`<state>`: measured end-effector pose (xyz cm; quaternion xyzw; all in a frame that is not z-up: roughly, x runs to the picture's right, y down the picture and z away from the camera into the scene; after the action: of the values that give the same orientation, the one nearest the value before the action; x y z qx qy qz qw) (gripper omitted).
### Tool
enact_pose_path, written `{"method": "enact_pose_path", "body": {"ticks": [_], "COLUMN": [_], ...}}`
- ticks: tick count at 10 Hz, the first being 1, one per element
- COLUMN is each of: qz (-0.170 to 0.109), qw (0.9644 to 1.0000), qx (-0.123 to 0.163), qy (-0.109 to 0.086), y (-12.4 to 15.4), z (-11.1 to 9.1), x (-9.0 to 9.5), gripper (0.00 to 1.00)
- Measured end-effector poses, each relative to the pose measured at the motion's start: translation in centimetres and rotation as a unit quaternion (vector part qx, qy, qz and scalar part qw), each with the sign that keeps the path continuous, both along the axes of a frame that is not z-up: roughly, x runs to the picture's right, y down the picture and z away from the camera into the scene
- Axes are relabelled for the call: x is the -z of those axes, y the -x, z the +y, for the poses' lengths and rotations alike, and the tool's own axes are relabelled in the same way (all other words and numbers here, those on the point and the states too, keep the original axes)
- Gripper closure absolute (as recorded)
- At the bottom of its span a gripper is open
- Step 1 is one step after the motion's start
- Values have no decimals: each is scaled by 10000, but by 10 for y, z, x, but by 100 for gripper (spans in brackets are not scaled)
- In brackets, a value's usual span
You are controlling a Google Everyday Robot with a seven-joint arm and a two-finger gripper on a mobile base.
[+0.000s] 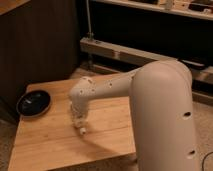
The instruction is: Place the bottle in the ceramic bowl
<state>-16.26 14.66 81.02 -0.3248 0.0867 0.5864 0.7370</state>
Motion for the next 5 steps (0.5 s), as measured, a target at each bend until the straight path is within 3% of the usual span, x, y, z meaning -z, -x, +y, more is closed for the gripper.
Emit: {"method": "enact_pose_path", "body": {"ticks": [2, 5], "qz": [-468, -1245], "qw": [9985, 9911], "qx": [-294, -456], "qy": [52, 90], "y": [14, 60], "z": [-19, -61], "x": [4, 8], "gripper": [100, 100]}}
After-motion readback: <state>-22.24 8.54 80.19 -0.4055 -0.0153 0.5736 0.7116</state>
